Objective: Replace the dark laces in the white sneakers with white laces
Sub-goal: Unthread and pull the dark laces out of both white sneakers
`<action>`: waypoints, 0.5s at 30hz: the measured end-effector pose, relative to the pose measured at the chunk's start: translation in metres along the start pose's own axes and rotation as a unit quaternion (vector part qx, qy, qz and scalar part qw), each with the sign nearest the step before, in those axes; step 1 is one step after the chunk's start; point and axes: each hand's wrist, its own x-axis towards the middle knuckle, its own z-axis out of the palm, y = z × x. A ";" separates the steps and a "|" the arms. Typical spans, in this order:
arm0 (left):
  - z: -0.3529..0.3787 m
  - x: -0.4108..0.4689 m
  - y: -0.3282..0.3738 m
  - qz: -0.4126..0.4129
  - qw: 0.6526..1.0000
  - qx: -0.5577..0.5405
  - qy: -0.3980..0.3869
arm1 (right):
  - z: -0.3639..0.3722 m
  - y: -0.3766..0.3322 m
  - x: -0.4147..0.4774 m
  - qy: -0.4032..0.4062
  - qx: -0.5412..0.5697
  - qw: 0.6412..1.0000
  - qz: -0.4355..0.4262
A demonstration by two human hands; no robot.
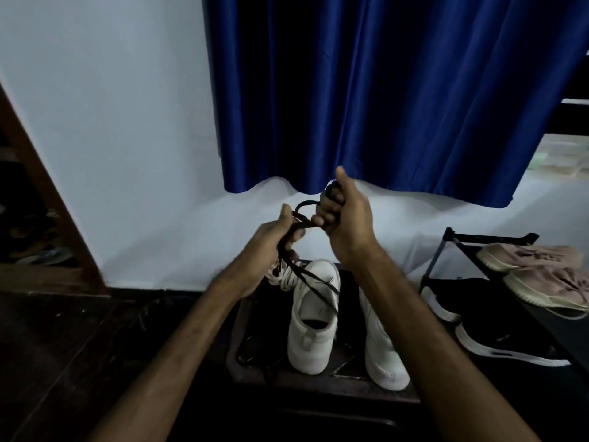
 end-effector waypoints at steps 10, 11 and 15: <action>-0.040 -0.051 -0.102 -0.092 0.978 -0.032 0.182 | 0.024 0.148 -0.065 0.033 -0.283 0.957 -0.051; -0.042 -0.054 -0.106 -0.107 0.973 -0.007 0.204 | 0.023 0.163 -0.073 0.015 -0.336 0.939 -0.071; -0.059 -0.051 -0.120 -0.204 0.873 -0.151 0.417 | 0.011 0.206 -0.095 -0.043 -0.536 0.832 -0.138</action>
